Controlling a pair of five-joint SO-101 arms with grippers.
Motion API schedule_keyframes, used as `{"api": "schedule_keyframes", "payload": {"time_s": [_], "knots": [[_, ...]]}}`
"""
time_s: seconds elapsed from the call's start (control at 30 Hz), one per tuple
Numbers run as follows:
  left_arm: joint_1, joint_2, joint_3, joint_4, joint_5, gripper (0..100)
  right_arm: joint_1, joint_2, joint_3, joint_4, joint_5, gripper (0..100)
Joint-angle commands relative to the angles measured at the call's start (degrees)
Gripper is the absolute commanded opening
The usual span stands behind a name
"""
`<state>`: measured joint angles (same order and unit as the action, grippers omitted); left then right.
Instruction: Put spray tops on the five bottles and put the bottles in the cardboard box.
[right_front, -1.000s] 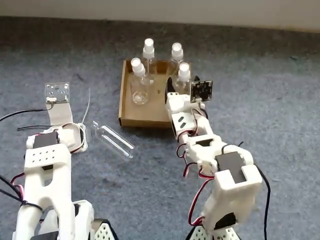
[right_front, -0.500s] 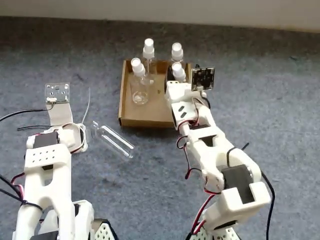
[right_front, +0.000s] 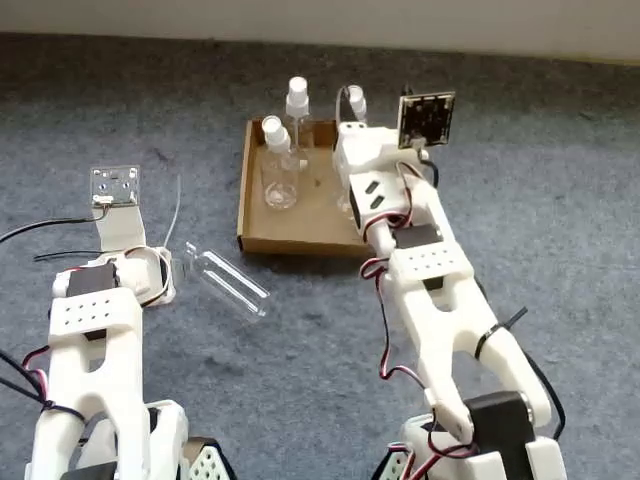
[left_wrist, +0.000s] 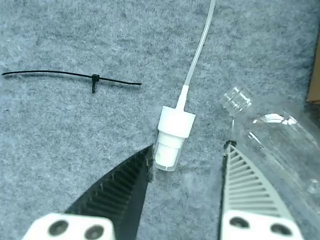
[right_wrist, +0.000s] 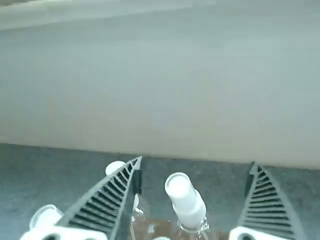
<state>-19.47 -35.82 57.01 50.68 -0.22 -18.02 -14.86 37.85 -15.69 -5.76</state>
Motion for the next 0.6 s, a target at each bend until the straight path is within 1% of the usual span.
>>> {"api": "schedule_keyframes", "payload": {"time_s": [0.0,0.13,0.23,0.33,0.43,0.57], "knots": [[-0.1,0.0,-0.2,-0.9,-0.2,21,-0.3,-6.2,-8.0,7.2,-0.1,26.8],[-0.1,0.0,-0.2,-0.9,-0.2,21,-0.6,-11.6,-12.1,19.2,-0.2,26.8],[-0.4,0.0,-0.2,-0.7,-0.2,21,-2.0,-16.2,-12.8,25.1,-0.3,26.8],[-0.6,-0.4,-0.6,-0.6,0.1,21,-5.1,-21.5,-11.8,30.4,-0.3,26.8],[-3.3,-0.5,-2.0,-0.6,0.3,21,-8.9,-26.9,-4.5,35.8,-0.3,27.0],[-10.2,-0.3,-7.7,-0.4,0.3,21,-16.1,-32.1,7.0,35.6,1.3,27.1]]}}
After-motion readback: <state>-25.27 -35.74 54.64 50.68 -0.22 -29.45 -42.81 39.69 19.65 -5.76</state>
